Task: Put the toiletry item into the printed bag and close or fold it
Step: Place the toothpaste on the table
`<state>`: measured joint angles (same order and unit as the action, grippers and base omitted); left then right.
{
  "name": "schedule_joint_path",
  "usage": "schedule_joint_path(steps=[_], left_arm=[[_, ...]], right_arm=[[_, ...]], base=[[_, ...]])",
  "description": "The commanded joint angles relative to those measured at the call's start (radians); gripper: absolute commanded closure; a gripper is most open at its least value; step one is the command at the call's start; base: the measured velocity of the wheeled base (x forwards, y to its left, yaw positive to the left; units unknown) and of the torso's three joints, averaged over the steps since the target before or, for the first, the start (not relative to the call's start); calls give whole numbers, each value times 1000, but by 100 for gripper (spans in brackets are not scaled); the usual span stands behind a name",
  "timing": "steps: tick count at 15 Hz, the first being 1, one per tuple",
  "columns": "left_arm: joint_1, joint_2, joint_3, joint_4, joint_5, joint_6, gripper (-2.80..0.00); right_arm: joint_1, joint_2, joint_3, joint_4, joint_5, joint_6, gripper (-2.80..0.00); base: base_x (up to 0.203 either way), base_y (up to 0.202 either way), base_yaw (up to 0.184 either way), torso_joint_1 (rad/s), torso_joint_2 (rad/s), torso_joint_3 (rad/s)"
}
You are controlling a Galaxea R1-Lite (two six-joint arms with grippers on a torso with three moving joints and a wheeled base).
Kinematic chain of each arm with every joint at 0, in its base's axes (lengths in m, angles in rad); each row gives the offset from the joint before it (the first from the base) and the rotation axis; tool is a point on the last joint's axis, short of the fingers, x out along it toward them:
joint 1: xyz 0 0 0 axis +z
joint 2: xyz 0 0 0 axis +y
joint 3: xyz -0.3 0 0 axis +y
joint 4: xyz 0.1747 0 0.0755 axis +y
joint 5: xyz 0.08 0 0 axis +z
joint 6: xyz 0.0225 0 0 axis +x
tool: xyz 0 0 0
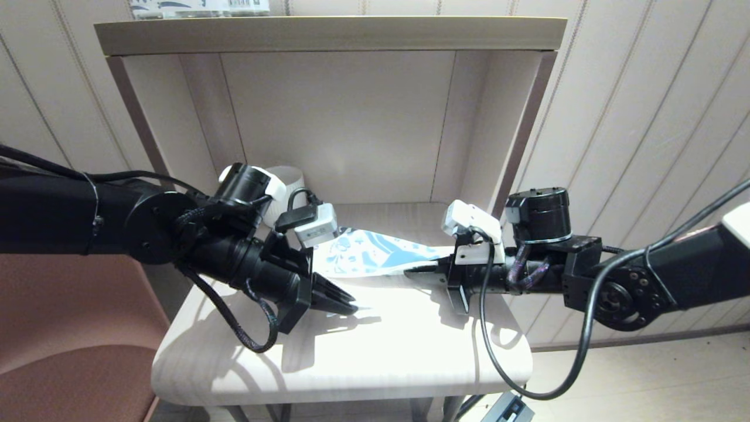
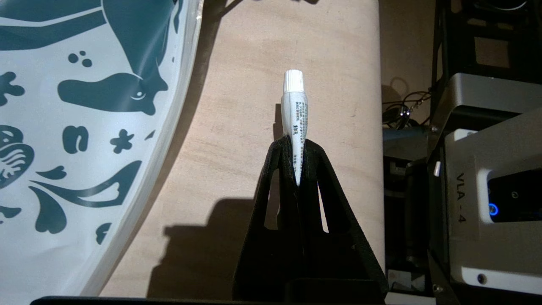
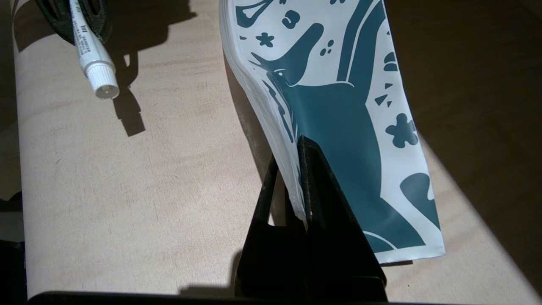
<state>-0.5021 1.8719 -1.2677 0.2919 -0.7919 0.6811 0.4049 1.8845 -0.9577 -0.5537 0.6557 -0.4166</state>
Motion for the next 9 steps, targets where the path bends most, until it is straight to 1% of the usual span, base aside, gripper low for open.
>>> schedule_joint_path(steps=[1,3,6,9], left_arm=[[3,43,-33,2,0,3,0],[9,79,-74,2,17,2,0],[22,108,-100,1,20,2,0],[40,101,-115,1,20,2,0]], right_arm=[[3,-4,5,-5,4,-3,0],[8,-5,8,-5,4,-4,0],[9,-5,14,-6,4,-4,0],[11,-5,15,-6,4,-4,0]], base=[[0,0,0,0,0,0],[0,0,0,0,0,0],[0,0,0,0,0,0],[0,0,0,0,0,0]])
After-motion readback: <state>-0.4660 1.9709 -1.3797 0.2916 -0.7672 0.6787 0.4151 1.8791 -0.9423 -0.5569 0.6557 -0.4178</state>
